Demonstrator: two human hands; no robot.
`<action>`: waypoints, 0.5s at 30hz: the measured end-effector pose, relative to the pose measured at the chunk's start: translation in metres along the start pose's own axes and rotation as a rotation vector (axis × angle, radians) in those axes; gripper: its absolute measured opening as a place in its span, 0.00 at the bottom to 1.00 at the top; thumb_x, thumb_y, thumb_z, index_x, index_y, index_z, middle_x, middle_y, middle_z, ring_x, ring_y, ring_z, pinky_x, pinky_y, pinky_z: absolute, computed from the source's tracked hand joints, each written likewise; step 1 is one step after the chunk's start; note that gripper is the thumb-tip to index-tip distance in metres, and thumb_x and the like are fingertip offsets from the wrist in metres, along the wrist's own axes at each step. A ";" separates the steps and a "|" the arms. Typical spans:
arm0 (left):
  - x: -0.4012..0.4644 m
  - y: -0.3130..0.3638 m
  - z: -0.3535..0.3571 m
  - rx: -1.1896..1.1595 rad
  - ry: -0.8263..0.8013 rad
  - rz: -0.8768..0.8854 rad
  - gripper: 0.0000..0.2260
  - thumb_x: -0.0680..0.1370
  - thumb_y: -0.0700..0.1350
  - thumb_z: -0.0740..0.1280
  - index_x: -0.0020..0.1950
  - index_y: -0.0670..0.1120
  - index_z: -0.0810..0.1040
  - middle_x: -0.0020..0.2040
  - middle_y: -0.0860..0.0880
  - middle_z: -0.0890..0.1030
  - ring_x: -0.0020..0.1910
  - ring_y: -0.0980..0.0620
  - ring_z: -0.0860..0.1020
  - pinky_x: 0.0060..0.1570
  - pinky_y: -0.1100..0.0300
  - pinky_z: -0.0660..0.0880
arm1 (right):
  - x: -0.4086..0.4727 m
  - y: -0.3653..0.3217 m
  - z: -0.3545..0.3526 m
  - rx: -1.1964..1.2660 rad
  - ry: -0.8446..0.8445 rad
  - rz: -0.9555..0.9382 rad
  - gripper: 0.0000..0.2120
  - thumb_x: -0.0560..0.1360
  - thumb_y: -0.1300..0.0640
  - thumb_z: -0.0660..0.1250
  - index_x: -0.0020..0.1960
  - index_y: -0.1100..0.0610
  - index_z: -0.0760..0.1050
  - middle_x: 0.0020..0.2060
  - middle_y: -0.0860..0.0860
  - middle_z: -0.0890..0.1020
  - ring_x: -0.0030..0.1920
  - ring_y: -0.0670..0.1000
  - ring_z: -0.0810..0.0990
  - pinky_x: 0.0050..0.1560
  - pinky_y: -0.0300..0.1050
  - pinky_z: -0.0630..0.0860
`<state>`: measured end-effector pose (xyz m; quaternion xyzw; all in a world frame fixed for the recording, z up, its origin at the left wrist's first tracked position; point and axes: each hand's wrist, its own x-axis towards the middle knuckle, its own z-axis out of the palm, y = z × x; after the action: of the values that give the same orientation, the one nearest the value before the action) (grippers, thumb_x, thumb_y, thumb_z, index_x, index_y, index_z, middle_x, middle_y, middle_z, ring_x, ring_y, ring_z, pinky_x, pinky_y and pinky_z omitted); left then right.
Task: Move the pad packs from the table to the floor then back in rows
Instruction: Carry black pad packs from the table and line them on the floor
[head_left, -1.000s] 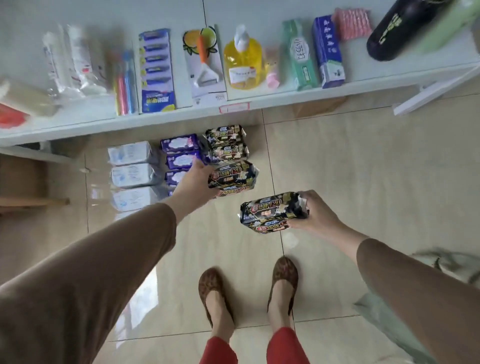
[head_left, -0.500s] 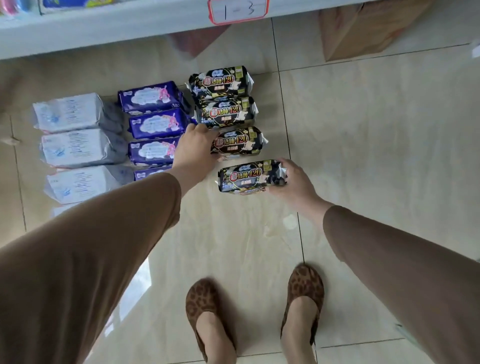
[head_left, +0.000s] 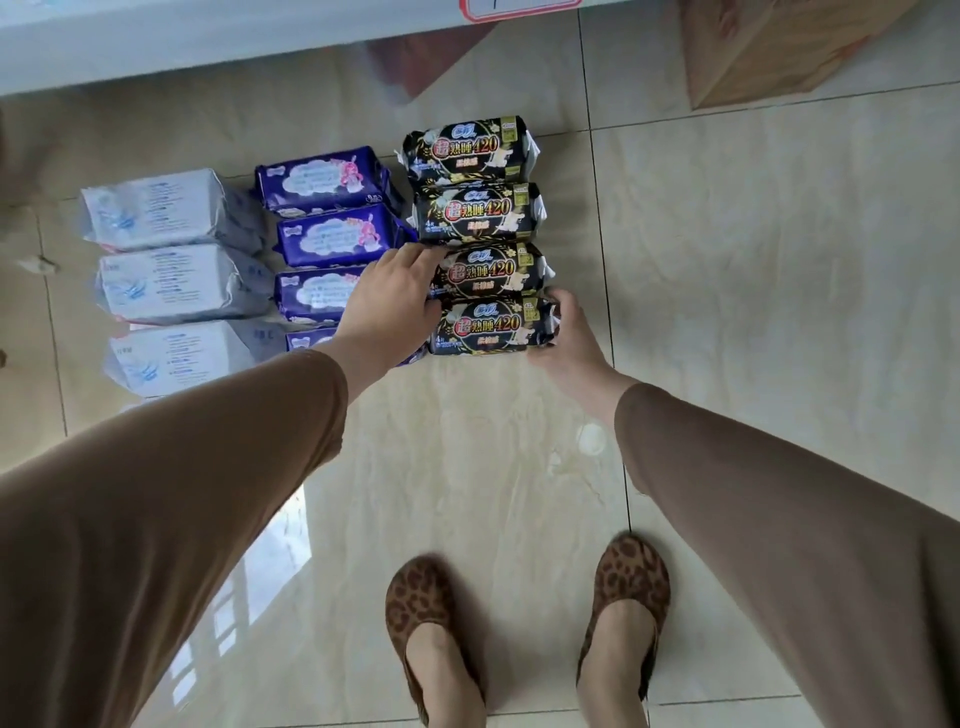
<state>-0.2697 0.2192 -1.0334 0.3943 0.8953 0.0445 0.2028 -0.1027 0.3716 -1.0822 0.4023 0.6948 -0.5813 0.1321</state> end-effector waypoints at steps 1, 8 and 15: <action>-0.004 0.001 -0.002 -0.003 -0.008 -0.003 0.26 0.77 0.44 0.66 0.75 0.44 0.66 0.69 0.44 0.72 0.66 0.42 0.71 0.66 0.47 0.69 | -0.002 -0.003 0.000 0.001 -0.007 0.024 0.41 0.69 0.71 0.68 0.77 0.55 0.57 0.70 0.59 0.69 0.68 0.59 0.73 0.68 0.60 0.72; -0.054 0.022 -0.052 -0.018 -0.057 -0.075 0.23 0.78 0.43 0.64 0.74 0.45 0.68 0.69 0.46 0.72 0.66 0.43 0.70 0.64 0.47 0.71 | -0.068 -0.035 -0.044 -0.116 0.089 0.084 0.42 0.75 0.65 0.68 0.81 0.52 0.49 0.77 0.53 0.59 0.76 0.52 0.62 0.64 0.40 0.66; -0.119 0.104 -0.186 -0.033 -0.052 -0.080 0.23 0.77 0.45 0.66 0.72 0.47 0.69 0.70 0.48 0.72 0.67 0.45 0.70 0.63 0.49 0.71 | -0.195 -0.142 -0.133 -0.392 0.108 -0.045 0.30 0.75 0.60 0.67 0.76 0.53 0.62 0.71 0.54 0.68 0.71 0.56 0.67 0.65 0.46 0.65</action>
<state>-0.1999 0.2195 -0.8000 0.3558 0.9039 0.0409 0.2340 -0.0407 0.4134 -0.8171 0.3838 0.8095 -0.4156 0.1572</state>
